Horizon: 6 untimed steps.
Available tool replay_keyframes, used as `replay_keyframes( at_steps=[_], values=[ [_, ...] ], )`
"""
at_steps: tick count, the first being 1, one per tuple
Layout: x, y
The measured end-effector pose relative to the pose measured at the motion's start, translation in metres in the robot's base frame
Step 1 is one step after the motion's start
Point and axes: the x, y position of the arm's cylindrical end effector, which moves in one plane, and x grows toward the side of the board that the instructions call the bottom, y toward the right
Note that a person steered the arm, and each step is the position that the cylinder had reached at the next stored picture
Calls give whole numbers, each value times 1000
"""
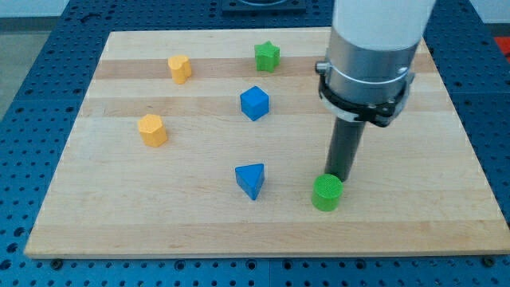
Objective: Move the green circle closer to the blue triangle
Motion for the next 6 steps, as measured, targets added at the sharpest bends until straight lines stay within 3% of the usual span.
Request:
replay_keyframes(
  at_steps=[1, 2, 3, 6],
  values=[
    [2, 58],
    [38, 80],
    [60, 63],
    [40, 31]
  ],
)
